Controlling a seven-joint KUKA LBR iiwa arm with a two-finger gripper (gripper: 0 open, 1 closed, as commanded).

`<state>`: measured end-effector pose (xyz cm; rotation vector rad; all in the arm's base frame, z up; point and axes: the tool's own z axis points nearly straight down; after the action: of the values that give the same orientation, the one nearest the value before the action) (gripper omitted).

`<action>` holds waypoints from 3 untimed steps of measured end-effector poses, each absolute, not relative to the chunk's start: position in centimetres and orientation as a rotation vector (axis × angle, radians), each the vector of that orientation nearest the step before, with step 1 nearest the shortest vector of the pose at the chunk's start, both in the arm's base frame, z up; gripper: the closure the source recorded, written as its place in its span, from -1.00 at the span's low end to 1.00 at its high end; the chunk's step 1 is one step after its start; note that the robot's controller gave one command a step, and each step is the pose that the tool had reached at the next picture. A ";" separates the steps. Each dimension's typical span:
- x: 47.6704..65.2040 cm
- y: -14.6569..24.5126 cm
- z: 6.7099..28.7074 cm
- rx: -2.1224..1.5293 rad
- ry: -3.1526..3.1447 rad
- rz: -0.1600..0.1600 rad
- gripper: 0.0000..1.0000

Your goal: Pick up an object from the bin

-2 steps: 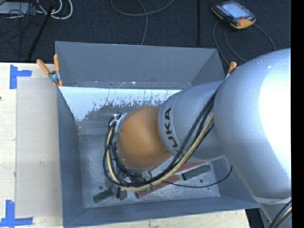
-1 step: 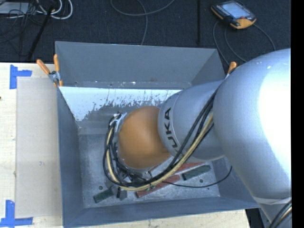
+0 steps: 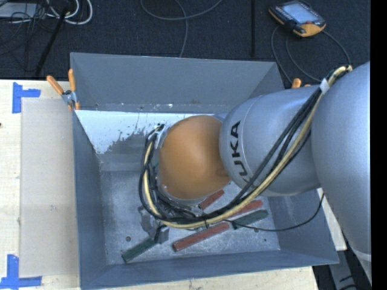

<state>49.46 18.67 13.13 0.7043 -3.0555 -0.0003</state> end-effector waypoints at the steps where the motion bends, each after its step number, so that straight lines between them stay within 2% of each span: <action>1: 49.1 17.0 17.0 0.660 -3.071 -0.001 -1.00; 2: 49.1 17.0 17.0 0.660 -3.071 -0.001 -1.00; 3: 48.9 17.5 15.4 0.876 -3.021 0.001 -1.00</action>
Offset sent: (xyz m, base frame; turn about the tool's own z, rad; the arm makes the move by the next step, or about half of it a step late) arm 0.0000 0.0000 0.0000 0.0000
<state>48.92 17.47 15.42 0.8761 -3.0210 0.0009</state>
